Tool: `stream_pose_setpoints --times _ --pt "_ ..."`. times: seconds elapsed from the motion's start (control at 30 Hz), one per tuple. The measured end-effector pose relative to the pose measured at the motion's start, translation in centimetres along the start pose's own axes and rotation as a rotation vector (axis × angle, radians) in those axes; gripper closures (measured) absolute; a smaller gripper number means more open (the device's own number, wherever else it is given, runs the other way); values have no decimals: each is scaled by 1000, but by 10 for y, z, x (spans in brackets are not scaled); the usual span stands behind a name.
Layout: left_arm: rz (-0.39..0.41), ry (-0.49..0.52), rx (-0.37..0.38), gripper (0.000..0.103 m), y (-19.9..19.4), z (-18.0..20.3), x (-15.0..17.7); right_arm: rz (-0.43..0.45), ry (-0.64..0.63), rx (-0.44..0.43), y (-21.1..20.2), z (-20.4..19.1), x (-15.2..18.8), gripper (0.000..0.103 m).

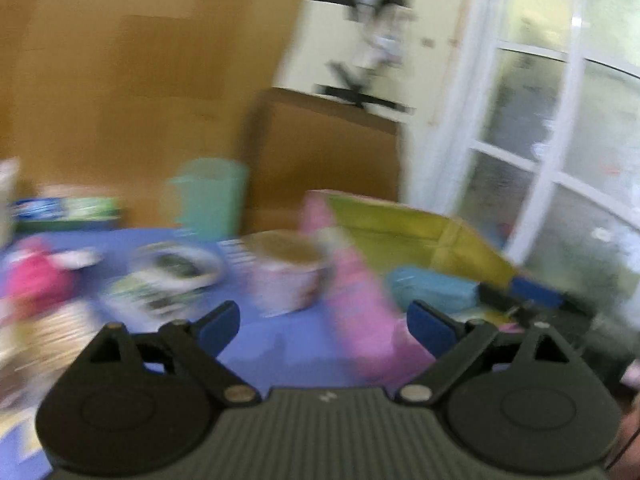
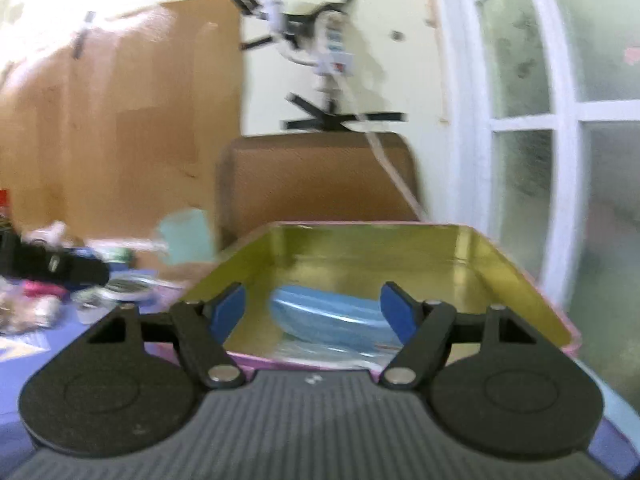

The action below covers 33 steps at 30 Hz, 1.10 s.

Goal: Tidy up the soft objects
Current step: 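Lower the clear bag into the pink tin and release it, then grasp the pink fuzzy cloth with the right gripper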

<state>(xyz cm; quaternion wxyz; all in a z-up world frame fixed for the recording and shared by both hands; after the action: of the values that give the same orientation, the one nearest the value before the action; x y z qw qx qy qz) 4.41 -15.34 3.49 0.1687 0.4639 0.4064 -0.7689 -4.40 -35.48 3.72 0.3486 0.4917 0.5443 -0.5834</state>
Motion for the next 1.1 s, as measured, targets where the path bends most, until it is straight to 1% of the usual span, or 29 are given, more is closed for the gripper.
stream_pose_setpoints --times 0.07,0.13,0.2,0.23,0.27,0.3,0.33,0.37,0.4,0.43,0.5,0.53,0.57,0.63,0.67,0.7,0.73,0.77,0.8,0.87,0.93,0.97,1.0,1.03,1.1 --pt "16 -32 -83 9 -23 -34 16 -14 -32 -95 2 -26 -3 28" --pt "44 -64 -195 9 -50 -72 32 -47 -61 -202 12 -54 -5 32" --pt "57 -87 -305 9 -68 -102 43 -108 -73 -325 27 -86 -8 35" --pt "61 -112 -347 9 -76 -116 48 -139 -68 -384 36 -102 -9 38" --pt "76 -152 -373 9 -85 -132 53 -168 -65 -445 47 -120 -11 40" --pt "94 -190 -379 9 -90 -142 57 -189 -64 -489 59 -136 -14 40" --pt "115 -243 -370 11 -95 -151 61 -209 -59 -514 73 -153 -18 40" --pt "133 -273 -357 11 -97 -157 59 -235 -49 -534 89 -171 -22 40" --pt "164 -283 -358 10 -100 -159 58 -269 -32 -559 106 -189 -25 40" --pt "175 -279 -365 10 -99 -158 57 -310 -4 -584 125 -206 -27 40" --pt "176 -254 -359 10 -96 -153 56 -418 77 -606 162 -235 -25 39" --pt "182 -237 -352 10 -96 -150 56 -480 132 -612 181 -246 -23 36" --pt "187 -227 -352 9 -96 -148 57 -540 187 -616 200 -255 -20 30" --pt "193 -220 -350 9 -97 -147 58 -632 260 -587 227 -269 -12 26" --pt "196 -224 -349 9 -98 -147 59 -667 285 -588 237 -273 -6 30" --pt "201 -230 -347 9 -99 -147 59 -693 300 -585 240 -277 -2 38" --pt "206 -236 -343 9 -101 -148 60 -695 297 -577 238 -278 -2 49" --pt "213 -244 -338 9 -103 -150 62 -682 311 -587 233 -275 -6 51" --pt "217 -248 -335 9 -104 -150 62 -645 332 -600 223 -269 -13 51" --pt "224 -254 -335 6 -105 -150 62 -530 332 -652 196 -253 -34 51" --pt "232 -252 -332 6 -106 -149 62 -417 283 -712 159 -232 -52 51" --pt "235 -249 -325 6 -107 -148 62 -371 242 -724 139 -219 -57 50" --pt "237 -247 -315 6 -108 -147 62 -344 194 -723 119 -206 -57 50" --pt "234 -246 -299 6 -108 -147 62 -342 149 -716 102 -192 -54 50" --pt "211 -244 -250 6 -105 -144 60 -373 65 -718 76 -170 -38 49"
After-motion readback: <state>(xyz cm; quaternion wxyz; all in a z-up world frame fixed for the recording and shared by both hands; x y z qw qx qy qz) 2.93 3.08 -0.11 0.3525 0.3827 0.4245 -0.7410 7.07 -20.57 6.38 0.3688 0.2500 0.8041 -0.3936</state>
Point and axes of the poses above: each gripper's, at about its wrist camera, not at the fingertips, and y roughly the way its jaws point, z to its right, x to its underside, the point moved 4 cm from there along y, roughly the way its jaws point, and after that the axes turned 3 degrees about -z, right-handed, at the moved point
